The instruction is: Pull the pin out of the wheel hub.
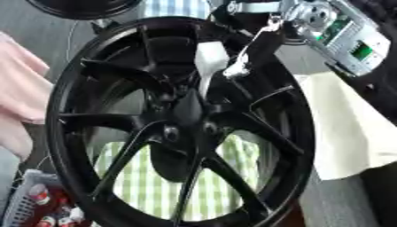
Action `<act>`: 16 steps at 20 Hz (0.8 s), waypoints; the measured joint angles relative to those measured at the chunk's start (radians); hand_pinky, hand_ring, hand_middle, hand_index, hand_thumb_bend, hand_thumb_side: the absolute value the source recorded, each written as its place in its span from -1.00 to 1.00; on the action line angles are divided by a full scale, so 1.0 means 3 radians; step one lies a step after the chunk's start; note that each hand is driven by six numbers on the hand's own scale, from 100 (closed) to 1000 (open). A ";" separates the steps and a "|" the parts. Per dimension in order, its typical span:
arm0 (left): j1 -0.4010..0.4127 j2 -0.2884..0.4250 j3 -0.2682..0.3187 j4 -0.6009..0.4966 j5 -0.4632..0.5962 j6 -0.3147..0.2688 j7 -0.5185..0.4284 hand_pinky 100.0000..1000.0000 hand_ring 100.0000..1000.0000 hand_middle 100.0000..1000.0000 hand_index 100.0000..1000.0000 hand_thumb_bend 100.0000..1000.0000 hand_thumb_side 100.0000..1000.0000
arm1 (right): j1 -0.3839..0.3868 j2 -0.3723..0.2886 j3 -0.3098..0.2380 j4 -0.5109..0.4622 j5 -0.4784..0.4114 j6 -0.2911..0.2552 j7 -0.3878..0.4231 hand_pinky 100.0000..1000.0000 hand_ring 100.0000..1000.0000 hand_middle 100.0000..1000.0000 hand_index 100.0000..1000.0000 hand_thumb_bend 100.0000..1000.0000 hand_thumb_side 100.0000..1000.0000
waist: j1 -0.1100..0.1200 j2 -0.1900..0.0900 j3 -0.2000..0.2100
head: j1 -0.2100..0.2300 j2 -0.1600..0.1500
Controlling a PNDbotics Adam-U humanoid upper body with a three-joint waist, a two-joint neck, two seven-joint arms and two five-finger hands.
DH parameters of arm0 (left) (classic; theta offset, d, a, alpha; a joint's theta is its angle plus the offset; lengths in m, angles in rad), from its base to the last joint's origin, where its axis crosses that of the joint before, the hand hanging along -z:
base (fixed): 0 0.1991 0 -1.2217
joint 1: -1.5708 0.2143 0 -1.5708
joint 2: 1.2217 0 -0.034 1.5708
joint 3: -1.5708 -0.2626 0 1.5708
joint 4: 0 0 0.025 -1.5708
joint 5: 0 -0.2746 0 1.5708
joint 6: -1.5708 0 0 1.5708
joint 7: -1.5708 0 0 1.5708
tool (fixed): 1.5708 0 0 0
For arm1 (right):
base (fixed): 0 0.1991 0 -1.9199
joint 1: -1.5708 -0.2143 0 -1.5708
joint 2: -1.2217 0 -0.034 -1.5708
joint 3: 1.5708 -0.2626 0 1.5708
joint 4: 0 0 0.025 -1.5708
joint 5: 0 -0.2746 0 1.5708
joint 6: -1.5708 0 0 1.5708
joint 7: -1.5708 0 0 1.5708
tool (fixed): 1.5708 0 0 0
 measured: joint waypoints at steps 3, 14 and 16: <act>0.0000 0.0000 0.0000 0.0000 0.0000 0.0003 -0.0003 0.44 0.10 0.04 0.27 -0.97 0.56 | 0.0001 0.0011 0.0000 0.0000 0.0019 -0.0004 -0.0003 0.58 0.43 0.02 0.35 -0.02 -0.96 | 0.0000 0.0002 0.0001 | 0.0000 0.0000; 0.0000 0.0000 0.0000 0.0000 0.0000 0.0003 -0.0004 0.44 0.10 0.04 0.27 -0.97 0.57 | 0.0021 0.0017 0.0004 0.0000 0.0022 -0.0014 -0.0013 0.50 0.16 -0.34 0.10 -0.20 -1.00 | 0.0000 0.0002 0.0001 | 0.0001 -0.0002; 0.0000 -0.0002 0.0000 0.0000 0.0000 0.0004 -0.0005 0.44 0.10 0.04 0.27 -0.97 0.57 | 0.0047 0.0017 -0.0006 -0.0017 -0.0005 0.0005 -0.0058 0.47 0.10 -0.41 0.04 -0.29 -1.00 | 0.0001 0.0002 0.0001 | 0.0002 -0.0020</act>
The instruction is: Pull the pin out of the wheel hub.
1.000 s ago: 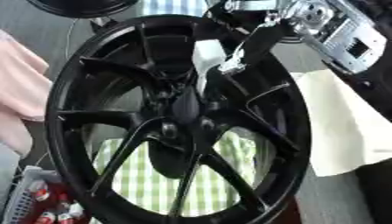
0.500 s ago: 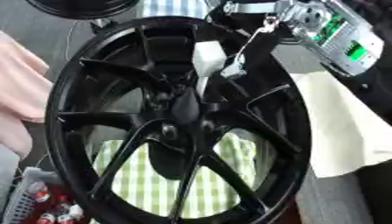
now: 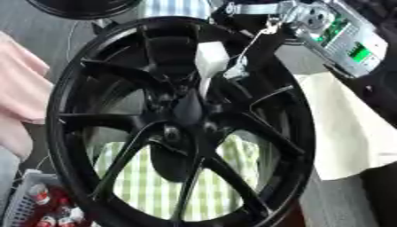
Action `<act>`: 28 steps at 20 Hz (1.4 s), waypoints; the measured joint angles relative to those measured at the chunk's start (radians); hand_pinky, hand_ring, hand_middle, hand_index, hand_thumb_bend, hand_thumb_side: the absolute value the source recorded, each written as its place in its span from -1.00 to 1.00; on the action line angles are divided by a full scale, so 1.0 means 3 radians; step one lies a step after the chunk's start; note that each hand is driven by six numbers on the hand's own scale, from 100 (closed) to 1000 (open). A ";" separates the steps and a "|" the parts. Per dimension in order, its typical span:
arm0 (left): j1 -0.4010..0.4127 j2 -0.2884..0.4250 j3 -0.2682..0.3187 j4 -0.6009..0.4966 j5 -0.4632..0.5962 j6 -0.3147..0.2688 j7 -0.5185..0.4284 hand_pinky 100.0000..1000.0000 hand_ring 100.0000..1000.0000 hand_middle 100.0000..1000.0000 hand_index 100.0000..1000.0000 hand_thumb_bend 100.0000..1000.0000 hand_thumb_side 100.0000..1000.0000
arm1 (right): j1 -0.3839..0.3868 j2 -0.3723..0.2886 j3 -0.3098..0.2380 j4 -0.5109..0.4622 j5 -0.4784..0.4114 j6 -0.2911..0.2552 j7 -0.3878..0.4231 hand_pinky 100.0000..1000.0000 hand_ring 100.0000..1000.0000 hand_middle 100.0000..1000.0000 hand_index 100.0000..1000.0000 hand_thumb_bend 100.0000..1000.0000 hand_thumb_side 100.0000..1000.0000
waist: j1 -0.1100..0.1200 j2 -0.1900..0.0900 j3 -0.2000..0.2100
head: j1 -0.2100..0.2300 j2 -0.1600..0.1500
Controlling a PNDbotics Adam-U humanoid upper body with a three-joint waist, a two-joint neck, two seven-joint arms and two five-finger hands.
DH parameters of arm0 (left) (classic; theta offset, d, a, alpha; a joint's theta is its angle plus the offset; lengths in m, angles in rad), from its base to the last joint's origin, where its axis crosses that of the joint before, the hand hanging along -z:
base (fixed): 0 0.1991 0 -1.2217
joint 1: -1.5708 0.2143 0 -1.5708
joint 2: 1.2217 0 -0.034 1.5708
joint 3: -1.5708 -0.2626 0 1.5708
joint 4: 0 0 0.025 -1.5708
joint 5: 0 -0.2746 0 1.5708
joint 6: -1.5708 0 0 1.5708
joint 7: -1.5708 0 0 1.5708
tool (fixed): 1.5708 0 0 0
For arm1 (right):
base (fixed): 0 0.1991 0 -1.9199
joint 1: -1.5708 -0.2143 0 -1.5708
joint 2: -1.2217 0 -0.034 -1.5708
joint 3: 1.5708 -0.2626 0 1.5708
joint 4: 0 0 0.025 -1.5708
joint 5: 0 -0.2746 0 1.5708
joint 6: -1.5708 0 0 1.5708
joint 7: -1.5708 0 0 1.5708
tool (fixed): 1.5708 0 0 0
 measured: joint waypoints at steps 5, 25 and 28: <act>0.0000 0.0000 0.0000 0.0000 0.0000 0.0005 -0.0005 0.44 0.09 0.04 0.27 -0.98 0.58 | 0.0037 0.0000 -0.0002 -0.0050 -0.0121 0.0099 -0.0140 0.46 0.07 -0.49 -0.01 -0.39 -1.00 | 0.0000 0.0006 0.0000 | 0.0001 -0.0009; 0.0002 -0.0001 0.0000 0.0000 0.0000 0.0008 -0.0010 0.44 0.09 0.04 0.27 -0.98 0.57 | -0.0026 0.0000 -0.0067 -0.0197 -0.0059 0.0165 -0.0272 0.43 -0.06 -0.66 -0.14 -0.29 -1.00 | 0.0005 -0.0006 -0.0012 | 0.0017 -0.0010; 0.0005 -0.0001 0.0000 0.0000 0.0000 0.0008 -0.0010 0.45 0.09 0.04 0.27 -0.98 0.57 | -0.0055 0.0000 -0.0102 -0.0222 -0.0056 0.0179 -0.0290 0.43 -0.07 -0.66 -0.15 -0.28 -1.00 | 0.0005 -0.0016 -0.0027 | 0.0026 -0.0010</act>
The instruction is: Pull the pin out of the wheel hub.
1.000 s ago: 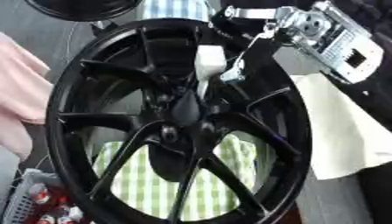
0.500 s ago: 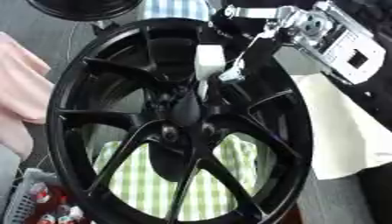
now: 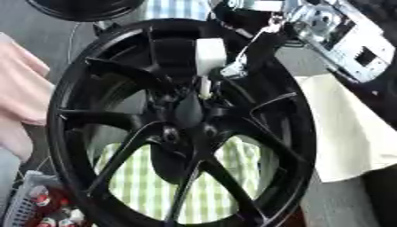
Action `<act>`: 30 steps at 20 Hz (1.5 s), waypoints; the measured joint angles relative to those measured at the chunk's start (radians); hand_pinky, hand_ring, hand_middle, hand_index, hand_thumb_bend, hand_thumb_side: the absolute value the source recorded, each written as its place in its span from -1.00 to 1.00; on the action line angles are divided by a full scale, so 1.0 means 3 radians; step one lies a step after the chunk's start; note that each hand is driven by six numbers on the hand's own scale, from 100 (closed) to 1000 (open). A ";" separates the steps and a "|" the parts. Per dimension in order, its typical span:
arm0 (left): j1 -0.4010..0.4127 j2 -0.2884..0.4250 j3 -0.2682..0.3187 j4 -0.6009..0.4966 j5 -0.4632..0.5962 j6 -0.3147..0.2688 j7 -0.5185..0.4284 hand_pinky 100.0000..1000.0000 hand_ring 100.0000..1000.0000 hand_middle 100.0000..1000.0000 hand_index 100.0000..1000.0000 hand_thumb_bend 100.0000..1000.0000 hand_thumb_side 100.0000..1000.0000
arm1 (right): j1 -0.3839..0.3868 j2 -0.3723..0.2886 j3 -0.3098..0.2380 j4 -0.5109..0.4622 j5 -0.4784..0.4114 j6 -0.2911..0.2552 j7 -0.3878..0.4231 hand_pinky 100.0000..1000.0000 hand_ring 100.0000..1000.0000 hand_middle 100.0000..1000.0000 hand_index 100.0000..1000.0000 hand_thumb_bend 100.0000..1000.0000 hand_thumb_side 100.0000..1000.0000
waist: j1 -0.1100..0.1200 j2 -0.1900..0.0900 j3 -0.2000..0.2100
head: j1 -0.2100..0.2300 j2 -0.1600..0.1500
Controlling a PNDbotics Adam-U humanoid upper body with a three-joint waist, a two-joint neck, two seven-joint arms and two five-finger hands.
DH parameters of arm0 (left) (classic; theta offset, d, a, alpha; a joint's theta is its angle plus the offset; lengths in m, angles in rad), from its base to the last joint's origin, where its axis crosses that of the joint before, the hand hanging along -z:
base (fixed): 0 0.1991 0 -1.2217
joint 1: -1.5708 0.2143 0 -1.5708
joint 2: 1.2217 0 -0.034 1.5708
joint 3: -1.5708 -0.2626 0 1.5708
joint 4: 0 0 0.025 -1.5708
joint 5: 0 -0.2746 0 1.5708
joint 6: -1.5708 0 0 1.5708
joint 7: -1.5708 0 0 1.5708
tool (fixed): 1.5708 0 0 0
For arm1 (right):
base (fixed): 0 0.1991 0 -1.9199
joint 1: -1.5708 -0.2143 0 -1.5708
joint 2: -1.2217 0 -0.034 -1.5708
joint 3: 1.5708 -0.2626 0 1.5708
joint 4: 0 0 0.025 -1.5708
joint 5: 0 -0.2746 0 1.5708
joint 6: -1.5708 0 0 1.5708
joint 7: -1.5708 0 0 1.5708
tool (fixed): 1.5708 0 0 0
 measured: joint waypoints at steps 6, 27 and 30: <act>0.0016 0.0000 0.0000 0.0000 0.0000 0.0000 0.0000 0.45 0.09 0.04 0.27 -0.98 0.57 | -0.0024 -0.0001 -0.0085 -0.0030 -0.0026 0.0035 -0.0030 0.42 -0.09 -0.68 -0.16 -0.29 -1.00 | 0.0000 -0.0031 -0.0004 | 0.0002 -0.0017; 0.0094 0.0001 0.0083 0.0000 -0.0014 -0.0035 0.0073 0.45 0.08 0.04 0.27 -0.99 0.56 | 0.0688 -0.0727 -0.1493 -0.0005 -0.0787 -0.0044 -0.1017 0.41 -0.11 -0.70 -0.17 -0.38 -1.00 | 0.0101 -0.0054 -0.0244 | 0.0153 0.0019; 0.0110 0.0001 0.0122 -0.0001 -0.0020 -0.0044 0.0118 0.45 0.08 0.04 0.27 -1.00 0.56 | 0.0963 -0.0756 -0.1762 0.0217 -0.0779 -0.0071 -0.1183 0.42 -0.08 -0.65 -0.13 -0.34 -1.00 | 0.0128 -0.0027 -0.0311 | 0.0229 0.0004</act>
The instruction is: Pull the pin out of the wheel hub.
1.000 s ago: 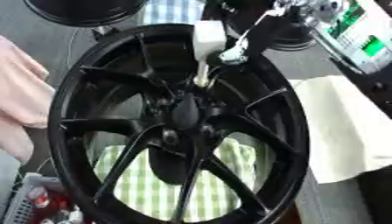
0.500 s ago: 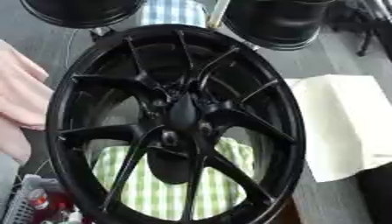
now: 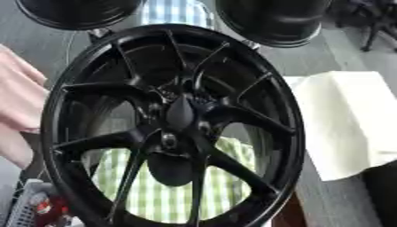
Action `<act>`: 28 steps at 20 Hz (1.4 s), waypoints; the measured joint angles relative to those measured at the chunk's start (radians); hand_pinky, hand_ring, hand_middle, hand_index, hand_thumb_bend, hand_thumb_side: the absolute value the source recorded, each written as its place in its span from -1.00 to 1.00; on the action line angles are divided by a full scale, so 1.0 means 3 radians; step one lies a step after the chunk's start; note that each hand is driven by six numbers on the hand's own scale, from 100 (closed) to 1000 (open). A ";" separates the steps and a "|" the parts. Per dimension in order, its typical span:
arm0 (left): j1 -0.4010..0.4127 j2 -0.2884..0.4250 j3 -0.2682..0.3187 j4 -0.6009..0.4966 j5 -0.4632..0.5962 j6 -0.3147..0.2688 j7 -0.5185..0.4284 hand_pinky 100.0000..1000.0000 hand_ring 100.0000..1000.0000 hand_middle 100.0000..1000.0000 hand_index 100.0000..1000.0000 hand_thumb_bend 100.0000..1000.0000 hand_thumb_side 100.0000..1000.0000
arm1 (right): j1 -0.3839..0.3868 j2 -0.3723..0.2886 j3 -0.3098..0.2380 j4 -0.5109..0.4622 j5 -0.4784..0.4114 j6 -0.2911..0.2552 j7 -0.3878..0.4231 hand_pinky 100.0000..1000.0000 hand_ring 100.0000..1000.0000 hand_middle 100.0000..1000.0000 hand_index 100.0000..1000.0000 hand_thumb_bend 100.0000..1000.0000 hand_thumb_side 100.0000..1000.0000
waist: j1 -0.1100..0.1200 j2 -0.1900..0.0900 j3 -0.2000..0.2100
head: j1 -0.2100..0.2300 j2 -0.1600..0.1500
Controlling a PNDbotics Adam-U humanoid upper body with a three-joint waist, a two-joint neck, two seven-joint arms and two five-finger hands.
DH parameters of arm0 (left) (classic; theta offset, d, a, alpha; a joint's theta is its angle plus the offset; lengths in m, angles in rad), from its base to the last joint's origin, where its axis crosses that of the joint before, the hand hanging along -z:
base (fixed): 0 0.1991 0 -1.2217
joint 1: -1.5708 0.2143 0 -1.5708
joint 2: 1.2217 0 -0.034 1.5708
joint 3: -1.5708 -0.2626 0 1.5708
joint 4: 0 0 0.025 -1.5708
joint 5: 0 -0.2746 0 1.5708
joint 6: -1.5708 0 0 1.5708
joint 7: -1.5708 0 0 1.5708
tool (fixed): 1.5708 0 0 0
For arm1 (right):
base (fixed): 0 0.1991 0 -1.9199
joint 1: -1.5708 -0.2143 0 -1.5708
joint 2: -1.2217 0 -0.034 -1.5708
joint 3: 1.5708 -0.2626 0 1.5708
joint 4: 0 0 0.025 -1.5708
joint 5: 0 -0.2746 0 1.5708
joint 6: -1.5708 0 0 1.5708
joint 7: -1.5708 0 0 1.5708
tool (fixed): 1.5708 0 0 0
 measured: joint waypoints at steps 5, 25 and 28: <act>0.0007 0.0000 0.0044 -0.0002 -0.0010 -0.0012 0.0061 0.45 0.08 0.04 0.27 -1.00 0.55 | 0.0465 0.0140 -0.0464 0.0405 0.0212 -0.0100 -0.0286 0.43 -0.02 -0.56 -0.02 -0.27 -1.00 | 0.0051 0.0025 -0.0052 | 0.0094 -0.0014; 0.0002 -0.0030 0.0041 -0.0001 -0.0008 -0.0014 0.0059 0.44 0.08 0.04 0.27 -1.00 0.55 | 0.1977 0.1116 -0.1209 -0.0051 0.0788 -0.0033 -0.1405 0.59 0.50 0.20 0.58 -0.30 0.02 | 0.0128 0.0023 0.0043 | 0.0015 -0.0040; 0.0002 -0.0030 0.0039 -0.0001 -0.0008 -0.0010 0.0054 0.44 0.07 0.04 0.27 -1.00 0.55 | 0.1971 0.1139 -0.1203 -0.0185 0.0643 -0.0065 -0.1567 0.56 0.40 0.02 0.43 -0.22 -0.35 | 0.0127 0.0021 0.0045 | 0.0007 -0.0040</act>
